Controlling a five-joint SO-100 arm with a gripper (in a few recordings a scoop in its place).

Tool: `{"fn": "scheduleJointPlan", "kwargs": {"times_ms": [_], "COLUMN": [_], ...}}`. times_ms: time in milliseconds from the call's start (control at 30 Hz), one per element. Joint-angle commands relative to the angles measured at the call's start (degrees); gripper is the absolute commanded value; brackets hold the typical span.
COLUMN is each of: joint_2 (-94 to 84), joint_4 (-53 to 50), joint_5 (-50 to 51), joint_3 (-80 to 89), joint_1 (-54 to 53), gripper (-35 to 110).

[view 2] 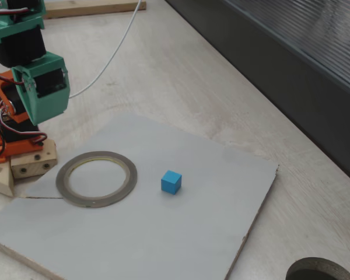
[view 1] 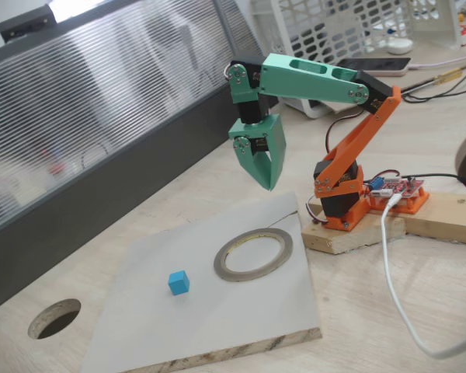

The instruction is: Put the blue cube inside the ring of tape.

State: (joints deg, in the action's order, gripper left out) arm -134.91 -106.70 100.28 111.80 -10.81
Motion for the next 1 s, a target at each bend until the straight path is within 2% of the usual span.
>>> {"fn": "scheduleJointPlan", "kwargs": {"times_ms": [0,200,400,667,967], "joint_2": [-3.78,-2.46,7.91,9.32,18.72], "joint_4": [-0.7,-0.09,0.0,0.0,0.0], "joint_5": [0.44,0.35,0.35,0.7,0.26], "joint_3": [-1.05,-1.05,-1.67,-1.76,-2.29], "joint_1": [-0.26,-0.18,0.26,12.3,12.83], "gripper": [0,0,0,0,0]}}
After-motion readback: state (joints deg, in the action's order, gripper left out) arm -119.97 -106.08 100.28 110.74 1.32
